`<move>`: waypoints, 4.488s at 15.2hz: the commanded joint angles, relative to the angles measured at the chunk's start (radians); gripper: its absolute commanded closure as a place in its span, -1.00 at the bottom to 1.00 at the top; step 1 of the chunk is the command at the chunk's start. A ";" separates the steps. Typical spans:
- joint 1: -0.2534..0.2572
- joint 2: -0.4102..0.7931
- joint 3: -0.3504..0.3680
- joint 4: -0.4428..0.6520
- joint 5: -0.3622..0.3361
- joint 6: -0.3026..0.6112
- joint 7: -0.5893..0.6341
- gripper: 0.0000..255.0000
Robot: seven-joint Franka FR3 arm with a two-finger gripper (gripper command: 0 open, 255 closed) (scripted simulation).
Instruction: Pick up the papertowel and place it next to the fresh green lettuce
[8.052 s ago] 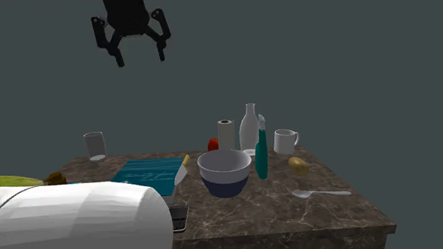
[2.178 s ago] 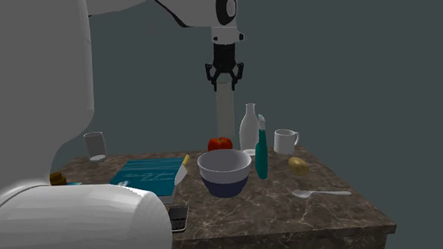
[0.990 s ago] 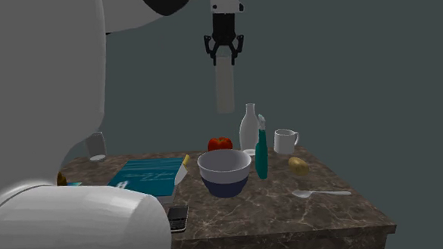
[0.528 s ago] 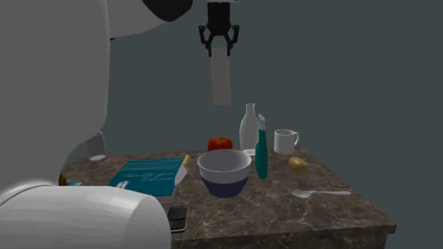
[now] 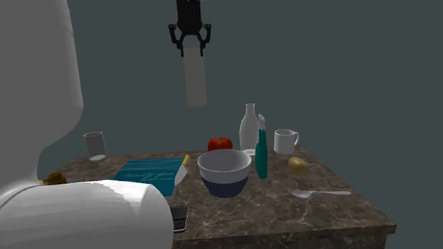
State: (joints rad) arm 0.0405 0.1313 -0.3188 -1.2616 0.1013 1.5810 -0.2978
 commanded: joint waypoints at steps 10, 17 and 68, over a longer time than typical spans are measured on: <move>0.162 -0.178 0.137 -0.222 -0.108 0.060 0.283 1.00; 0.242 -0.207 0.232 -0.256 -0.142 0.061 0.458 1.00; 0.398 -0.169 0.407 -0.709 -0.210 0.528 0.838 1.00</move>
State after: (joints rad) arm 0.4381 -0.0442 0.0880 -1.9662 -0.1076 2.0977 0.5381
